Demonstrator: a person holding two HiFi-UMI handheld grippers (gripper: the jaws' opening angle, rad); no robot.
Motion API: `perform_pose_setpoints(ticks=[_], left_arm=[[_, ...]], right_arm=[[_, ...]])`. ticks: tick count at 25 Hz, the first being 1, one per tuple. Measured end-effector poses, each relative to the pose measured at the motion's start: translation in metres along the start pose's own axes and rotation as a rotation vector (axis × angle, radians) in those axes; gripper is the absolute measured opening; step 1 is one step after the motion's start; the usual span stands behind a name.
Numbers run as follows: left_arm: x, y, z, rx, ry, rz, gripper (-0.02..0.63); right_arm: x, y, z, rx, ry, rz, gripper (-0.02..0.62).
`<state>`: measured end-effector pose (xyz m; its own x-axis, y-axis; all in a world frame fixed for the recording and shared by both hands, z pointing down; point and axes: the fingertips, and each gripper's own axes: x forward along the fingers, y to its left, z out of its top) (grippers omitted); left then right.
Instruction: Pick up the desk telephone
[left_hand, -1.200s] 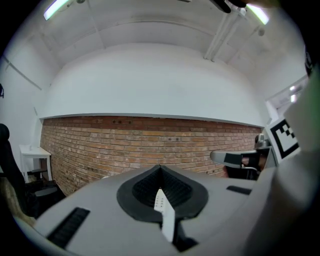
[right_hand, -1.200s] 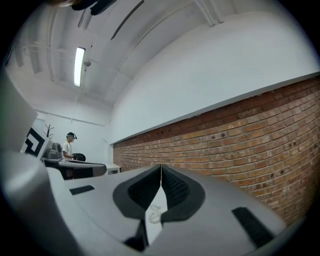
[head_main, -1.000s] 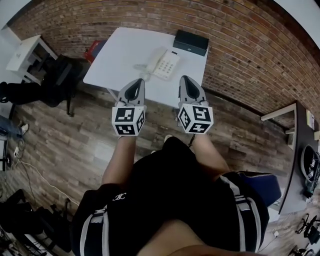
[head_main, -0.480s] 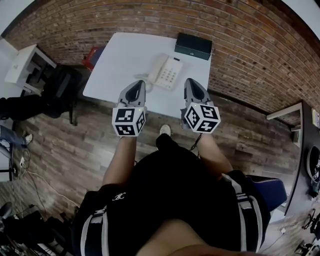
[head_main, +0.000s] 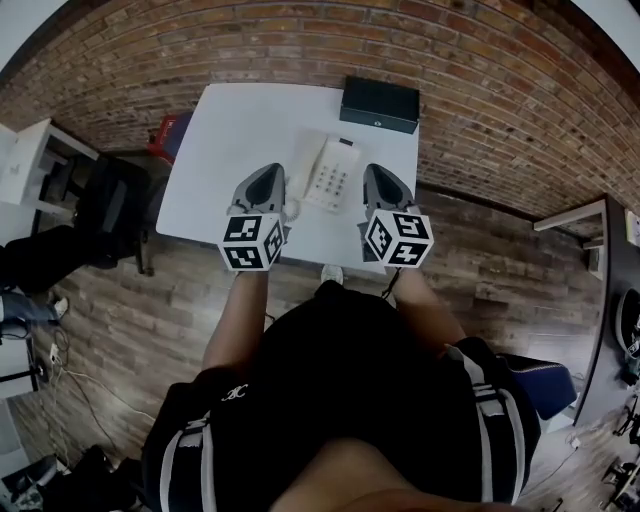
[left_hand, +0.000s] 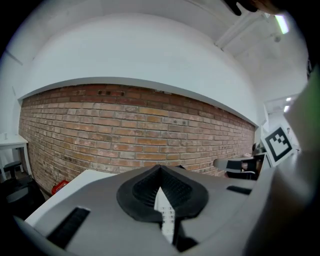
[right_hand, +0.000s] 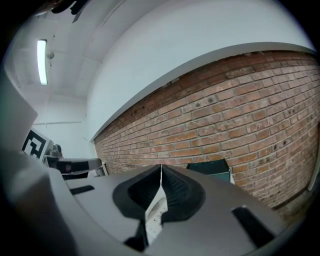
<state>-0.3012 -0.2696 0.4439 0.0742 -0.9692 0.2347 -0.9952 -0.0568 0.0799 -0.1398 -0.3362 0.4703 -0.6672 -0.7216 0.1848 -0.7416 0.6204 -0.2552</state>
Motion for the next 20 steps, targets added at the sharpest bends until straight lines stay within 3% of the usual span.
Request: perform_pose_setpoints(ticks=[9,15,20], left_arm=[[0.084,0.020,-0.034,0.010,0.152,-0.062,-0.002],[0.113,0.034,-0.081,-0.074,0.331,-0.078,-0.002],[0.131,0.050,-0.104,-0.104,0.388,-0.116,-0.002]], right_arm=[[0.058,-0.052,-0.046,-0.018,0.120,-0.050,0.000],[0.080,-0.055,-0.078,0.026,0.209,-0.021,0.000],[0.089,-0.061,-0.110,0.082,0.289,-0.050,0.000]])
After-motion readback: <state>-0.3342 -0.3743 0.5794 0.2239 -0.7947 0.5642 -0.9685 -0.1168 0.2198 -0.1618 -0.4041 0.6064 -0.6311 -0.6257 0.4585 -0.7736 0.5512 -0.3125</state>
